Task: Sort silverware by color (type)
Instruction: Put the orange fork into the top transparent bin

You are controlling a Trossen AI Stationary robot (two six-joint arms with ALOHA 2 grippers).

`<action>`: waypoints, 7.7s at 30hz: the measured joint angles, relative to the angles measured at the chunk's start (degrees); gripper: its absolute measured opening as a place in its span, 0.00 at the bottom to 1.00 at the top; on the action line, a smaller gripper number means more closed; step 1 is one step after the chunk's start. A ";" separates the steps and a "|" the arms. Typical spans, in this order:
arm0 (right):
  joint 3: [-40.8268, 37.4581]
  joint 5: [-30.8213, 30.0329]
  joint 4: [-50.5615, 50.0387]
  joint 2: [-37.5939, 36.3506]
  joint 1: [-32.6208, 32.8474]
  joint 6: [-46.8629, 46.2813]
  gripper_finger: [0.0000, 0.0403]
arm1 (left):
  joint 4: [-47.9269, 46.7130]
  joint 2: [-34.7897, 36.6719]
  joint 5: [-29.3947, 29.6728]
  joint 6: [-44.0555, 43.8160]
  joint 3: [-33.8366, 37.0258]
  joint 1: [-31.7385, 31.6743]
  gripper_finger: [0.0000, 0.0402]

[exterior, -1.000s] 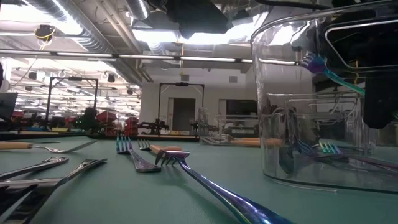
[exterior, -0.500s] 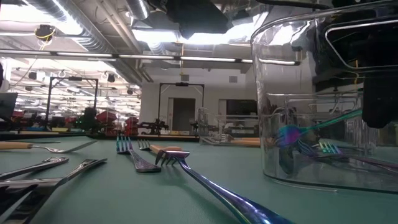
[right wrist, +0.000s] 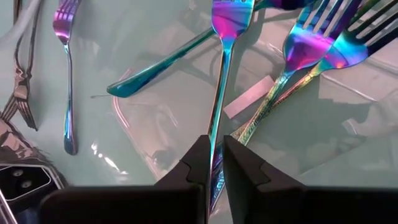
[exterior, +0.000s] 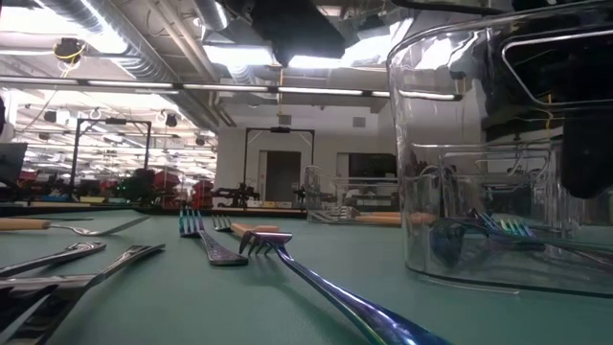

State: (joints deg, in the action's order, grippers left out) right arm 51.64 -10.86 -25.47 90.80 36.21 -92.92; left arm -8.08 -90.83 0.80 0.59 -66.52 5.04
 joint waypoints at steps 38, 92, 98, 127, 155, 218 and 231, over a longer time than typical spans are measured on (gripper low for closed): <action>0.00 -6.70 -0.04 -9.00 0.01 20.08 0.08 | -37.13 -0.02 -0.07 -15.48 0.00 1.92 0.26; 0.07 -9.08 0.04 -8.98 -4.72 30.44 0.08 | -44.57 -0.09 -3.06 -21.17 16.83 8.24 0.26; 0.07 -9.06 0.04 -8.98 -4.77 30.44 0.08 | -40.13 -0.09 -4.56 -23.02 16.81 8.22 0.26; 0.07 -9.16 0.04 -8.98 -4.76 30.48 0.08 | -31.19 0.20 -4.24 -24.44 22.49 8.26 0.11; 0.07 -18.56 9.42 -8.95 -7.86 45.84 0.09 | -26.54 -0.17 -1.19 -19.76 10.21 7.24 0.06; 0.07 -16.70 29.16 -8.89 -29.47 66.48 0.04 | 32.96 -0.02 21.15 -22.72 10.03 -3.58 0.10; 0.07 -16.76 29.16 -8.89 -29.49 67.88 0.02 | 32.98 -0.02 21.02 -22.50 10.03 -3.66 0.10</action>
State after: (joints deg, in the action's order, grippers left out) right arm 51.70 -27.62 3.68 81.91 6.72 -25.04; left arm 24.91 -90.85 21.81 -21.91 -56.49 1.38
